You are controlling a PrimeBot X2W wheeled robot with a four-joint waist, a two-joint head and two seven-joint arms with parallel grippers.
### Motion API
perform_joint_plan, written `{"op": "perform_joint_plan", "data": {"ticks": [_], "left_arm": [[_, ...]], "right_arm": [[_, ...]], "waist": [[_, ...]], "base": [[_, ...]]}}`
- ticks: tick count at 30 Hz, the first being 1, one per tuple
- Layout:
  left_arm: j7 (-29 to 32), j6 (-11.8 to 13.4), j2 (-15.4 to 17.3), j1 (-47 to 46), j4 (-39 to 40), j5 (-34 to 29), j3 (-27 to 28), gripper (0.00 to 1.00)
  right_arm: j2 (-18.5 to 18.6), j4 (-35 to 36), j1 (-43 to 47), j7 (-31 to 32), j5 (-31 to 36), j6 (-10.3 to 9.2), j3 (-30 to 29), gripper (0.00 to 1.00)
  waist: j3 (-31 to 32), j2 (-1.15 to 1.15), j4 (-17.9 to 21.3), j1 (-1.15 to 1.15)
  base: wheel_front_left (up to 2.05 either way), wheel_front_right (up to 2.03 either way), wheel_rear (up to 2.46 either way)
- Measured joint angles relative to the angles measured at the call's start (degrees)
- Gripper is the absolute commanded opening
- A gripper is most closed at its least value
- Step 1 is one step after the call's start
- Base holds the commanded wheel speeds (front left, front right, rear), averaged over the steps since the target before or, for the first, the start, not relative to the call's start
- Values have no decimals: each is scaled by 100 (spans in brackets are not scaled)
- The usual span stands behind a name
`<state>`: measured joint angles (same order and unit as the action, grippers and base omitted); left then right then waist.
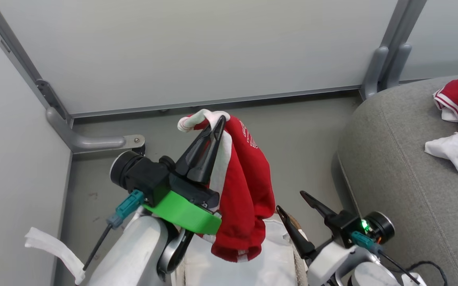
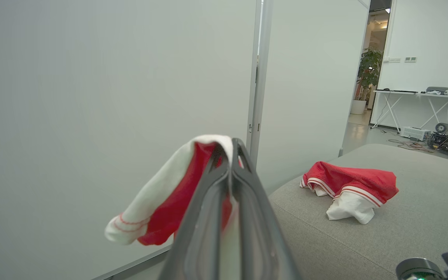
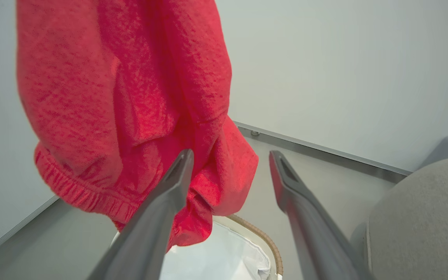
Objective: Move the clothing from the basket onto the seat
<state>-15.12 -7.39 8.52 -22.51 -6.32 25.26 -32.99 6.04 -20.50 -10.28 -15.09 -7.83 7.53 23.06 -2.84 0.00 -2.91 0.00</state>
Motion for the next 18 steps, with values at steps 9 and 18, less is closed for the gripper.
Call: {"op": "perform_joint_plan", "data": {"ticks": [9,18], "left_arm": [[0,0,-47,-61,181,69,-495,0],[0,0,-69,-135,103,201,-731,0]], "right_arm": [[107,-683,-1214,0,-22,0,853,100],[-175,-1373,-1729,0,-452,0,1098,0]], "waist": [[-22,0,-325,0],[-77,0,-669,0]], "base": [[0,0,0],[0,0,0]]}}
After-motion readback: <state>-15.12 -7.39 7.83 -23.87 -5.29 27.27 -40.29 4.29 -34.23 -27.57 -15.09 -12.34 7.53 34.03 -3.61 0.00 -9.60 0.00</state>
